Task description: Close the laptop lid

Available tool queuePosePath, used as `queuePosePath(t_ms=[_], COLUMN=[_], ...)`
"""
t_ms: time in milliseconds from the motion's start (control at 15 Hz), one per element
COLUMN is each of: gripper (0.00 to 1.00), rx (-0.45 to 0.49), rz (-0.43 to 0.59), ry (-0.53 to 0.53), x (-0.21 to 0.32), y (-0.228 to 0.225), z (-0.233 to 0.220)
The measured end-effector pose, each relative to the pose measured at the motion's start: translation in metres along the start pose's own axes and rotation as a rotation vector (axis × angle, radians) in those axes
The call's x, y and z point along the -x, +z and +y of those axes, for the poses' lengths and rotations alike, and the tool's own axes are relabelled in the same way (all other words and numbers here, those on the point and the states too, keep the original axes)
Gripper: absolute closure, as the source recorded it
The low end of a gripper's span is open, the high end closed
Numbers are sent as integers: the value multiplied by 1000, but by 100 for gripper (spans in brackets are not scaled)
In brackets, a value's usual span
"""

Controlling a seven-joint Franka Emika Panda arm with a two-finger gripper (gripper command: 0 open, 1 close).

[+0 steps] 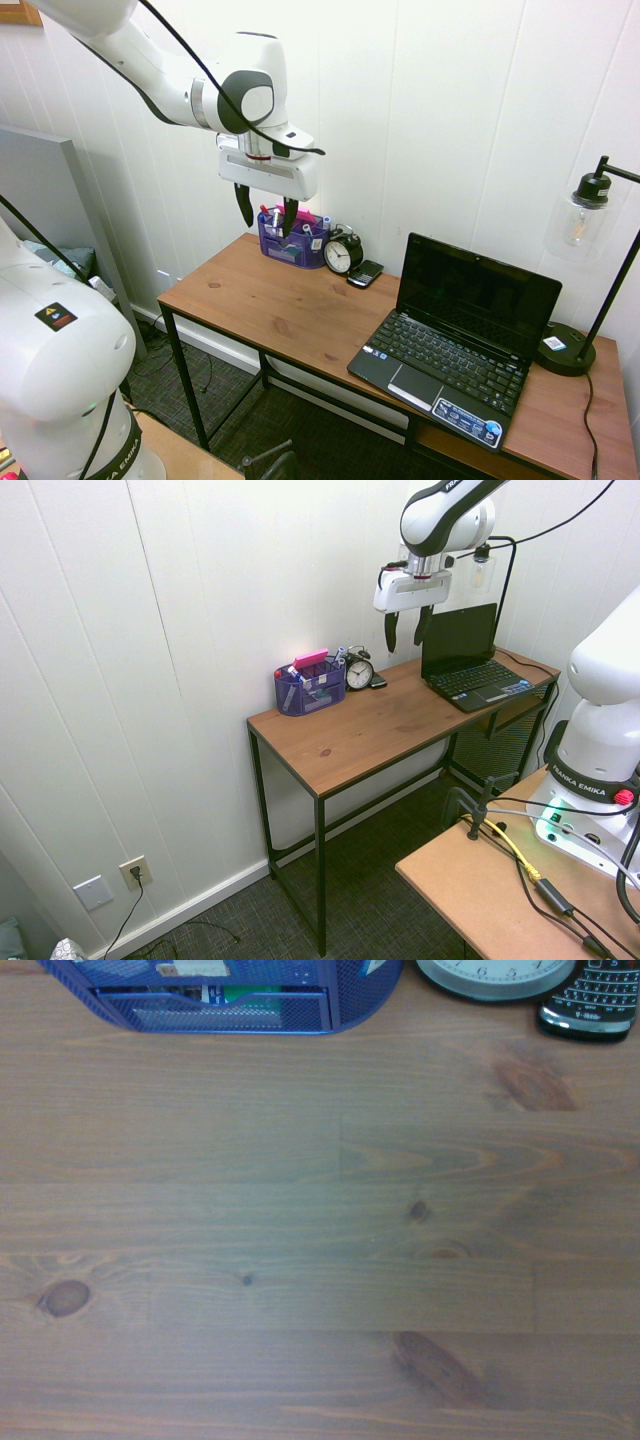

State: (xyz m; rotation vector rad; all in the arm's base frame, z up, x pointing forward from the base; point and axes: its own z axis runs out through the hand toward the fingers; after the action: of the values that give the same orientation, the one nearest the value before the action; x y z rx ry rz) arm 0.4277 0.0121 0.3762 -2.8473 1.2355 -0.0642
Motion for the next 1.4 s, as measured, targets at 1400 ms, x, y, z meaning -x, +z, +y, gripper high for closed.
queuePosePath(t_ms=[1400], gripper=[0], rx=[-65], rz=[248], ry=[406], x=[-294], y=[-32], z=[43])
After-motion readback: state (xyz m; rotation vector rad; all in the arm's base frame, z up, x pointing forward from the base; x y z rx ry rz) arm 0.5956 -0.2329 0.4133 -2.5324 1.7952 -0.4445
